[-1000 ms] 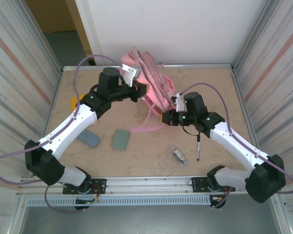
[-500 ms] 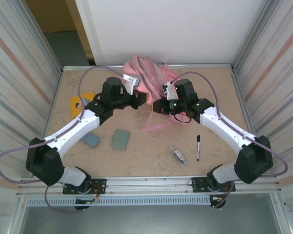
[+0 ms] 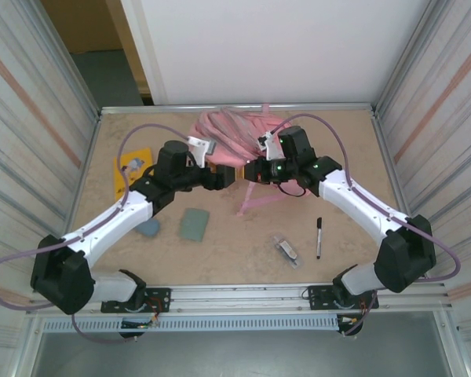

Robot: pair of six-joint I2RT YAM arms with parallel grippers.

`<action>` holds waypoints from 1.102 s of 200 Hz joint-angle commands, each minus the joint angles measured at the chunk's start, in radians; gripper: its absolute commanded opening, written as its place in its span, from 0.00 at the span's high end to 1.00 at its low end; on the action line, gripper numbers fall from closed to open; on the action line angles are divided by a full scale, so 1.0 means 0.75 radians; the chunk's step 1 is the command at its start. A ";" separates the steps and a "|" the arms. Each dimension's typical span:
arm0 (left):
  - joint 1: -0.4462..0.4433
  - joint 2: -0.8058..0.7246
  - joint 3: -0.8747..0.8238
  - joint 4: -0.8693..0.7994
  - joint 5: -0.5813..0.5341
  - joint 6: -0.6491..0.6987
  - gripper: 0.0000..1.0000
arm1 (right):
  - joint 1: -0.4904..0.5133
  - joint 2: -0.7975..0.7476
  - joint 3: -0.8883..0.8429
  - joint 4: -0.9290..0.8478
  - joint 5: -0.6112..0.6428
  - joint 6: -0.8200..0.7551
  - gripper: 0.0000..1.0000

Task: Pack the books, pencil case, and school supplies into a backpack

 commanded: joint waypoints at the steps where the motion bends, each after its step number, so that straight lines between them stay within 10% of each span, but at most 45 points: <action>1: 0.123 -0.047 -0.066 0.016 0.018 -0.188 0.15 | -0.020 -0.080 -0.005 0.041 -0.044 -0.085 1.00; 50: 0.321 0.012 -0.124 0.010 0.042 -0.356 0.14 | -0.027 -0.067 -0.033 0.035 -0.091 -0.103 1.00; 141: 0.332 0.157 -0.189 0.128 -0.010 -0.630 0.10 | -0.017 -0.071 -0.081 0.019 -0.111 -0.119 1.00; 184: 0.330 0.193 -0.144 0.207 0.009 -0.621 0.75 | 0.016 -0.042 -0.075 0.004 -0.103 -0.131 1.00; 220: 0.297 0.174 -0.132 0.240 0.026 -0.584 0.95 | 0.026 -0.004 -0.062 -0.056 -0.093 -0.152 1.00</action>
